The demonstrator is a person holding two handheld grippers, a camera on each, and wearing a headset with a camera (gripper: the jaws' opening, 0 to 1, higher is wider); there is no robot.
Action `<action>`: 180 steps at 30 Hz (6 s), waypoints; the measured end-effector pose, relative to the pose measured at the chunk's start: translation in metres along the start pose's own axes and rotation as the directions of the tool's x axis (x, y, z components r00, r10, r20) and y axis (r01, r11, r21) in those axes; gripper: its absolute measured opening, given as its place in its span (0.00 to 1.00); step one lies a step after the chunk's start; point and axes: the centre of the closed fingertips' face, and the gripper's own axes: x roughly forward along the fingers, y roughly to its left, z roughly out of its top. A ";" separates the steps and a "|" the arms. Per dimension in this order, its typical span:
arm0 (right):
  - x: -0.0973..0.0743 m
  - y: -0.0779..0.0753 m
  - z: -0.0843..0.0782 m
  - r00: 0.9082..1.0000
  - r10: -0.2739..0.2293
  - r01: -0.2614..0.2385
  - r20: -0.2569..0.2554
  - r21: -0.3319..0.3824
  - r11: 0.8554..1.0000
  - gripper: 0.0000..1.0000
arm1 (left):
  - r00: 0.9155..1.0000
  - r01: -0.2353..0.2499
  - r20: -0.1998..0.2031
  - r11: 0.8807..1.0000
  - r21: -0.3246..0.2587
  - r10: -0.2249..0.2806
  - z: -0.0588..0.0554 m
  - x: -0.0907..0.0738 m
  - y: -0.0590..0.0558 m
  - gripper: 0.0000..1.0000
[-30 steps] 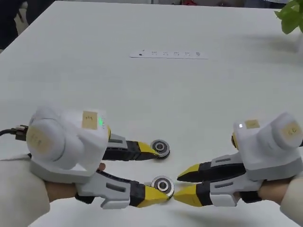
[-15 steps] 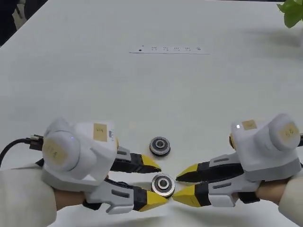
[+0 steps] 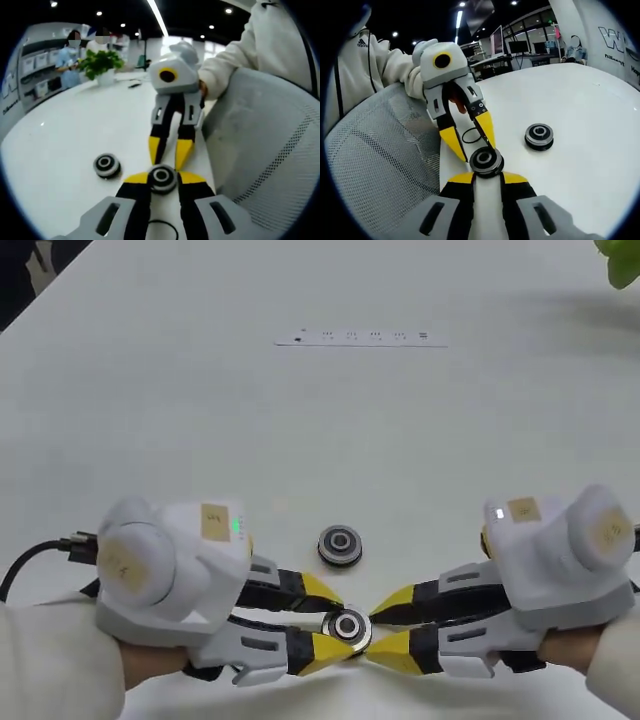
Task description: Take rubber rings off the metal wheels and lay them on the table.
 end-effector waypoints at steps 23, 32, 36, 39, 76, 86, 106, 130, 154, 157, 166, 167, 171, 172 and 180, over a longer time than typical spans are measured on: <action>0.001 0.000 0.001 1.000 -0.001 0.001 -0.001 -0.109 0.994 0.14 | 1.000 -0.013 -0.001 0.998 0.064 0.013 -0.004 0.001 0.001 0.14; 0.002 -0.001 0.002 1.000 -0.007 0.007 0.002 -0.157 0.988 0.17 | 1.000 -0.014 0.005 0.998 0.069 0.013 -0.003 0.002 0.003 0.14; 0.003 -0.001 0.002 1.000 -0.001 0.002 0.005 -0.164 0.987 0.17 | 1.000 -0.014 0.007 0.998 0.068 0.014 -0.002 0.003 0.003 0.14; 0.003 0.000 0.002 1.000 0.003 -0.003 0.004 -0.159 0.987 0.17 | 1.000 -0.015 0.007 0.998 0.067 0.014 -0.002 0.003 0.004 0.14; -0.004 -0.010 -0.002 0.999 -0.035 0.036 -0.008 0.210 0.977 0.00 | 0.999 -0.022 0.025 0.997 0.071 0.021 -0.003 0.004 0.004 0.14; -0.007 -0.011 0.001 0.999 -0.035 0.024 0.033 0.286 0.958 0.00 | 0.999 -0.025 0.033 0.997 0.074 0.023 -0.003 0.003 0.004 0.13; -0.008 -0.009 0.005 0.997 -0.015 -0.016 0.080 0.377 0.926 0.00 | 0.999 -0.025 0.040 0.997 0.071 0.022 -0.003 0.002 0.003 0.13; -0.009 -0.009 0.011 0.990 0.000 -0.064 0.138 0.460 0.886 0.00 | 0.999 -0.024 0.046 0.998 0.065 0.021 -0.003 0.003 0.004 0.13; -0.007 -0.007 0.015 0.990 0.012 -0.070 0.137 0.429 0.901 0.00 | 0.999 -0.024 0.045 0.997 0.067 0.021 -0.003 0.003 0.003 0.13; -0.007 -0.005 0.016 0.990 0.013 -0.072 0.140 0.427 0.901 0.00 | 0.999 -0.024 0.045 0.997 0.067 0.021 -0.003 0.003 0.003 0.13; -0.006 0.000 0.020 0.990 0.019 -0.077 0.143 0.414 0.907 0.00 | 0.999 -0.024 0.044 0.997 0.068 0.021 -0.003 0.002 0.003 0.13; -0.005 0.000 0.020 0.990 0.020 -0.078 0.143 0.413 0.908 0.00 | 0.999 -0.024 0.044 0.997 0.069 0.021 -0.003 0.002 0.003 0.13; -0.006 0.002 0.022 0.989 0.025 -0.084 0.148 0.409 0.909 0.00 | 0.999 -0.024 0.043 0.997 0.068 0.021 -0.003 0.002 0.003 0.13; -0.006 0.002 0.023 0.988 0.028 -0.089 0.153 0.406 0.909 0.00 | 0.999 -0.024 0.043 0.997 0.068 0.021 -0.003 0.002 0.003 0.13; -0.008 -0.004 0.022 0.988 0.011 -0.071 0.151 0.401 0.913 0.00 | 0.999 -0.028 0.038 0.997 0.067 0.026 -0.003 0.002 0.003 0.13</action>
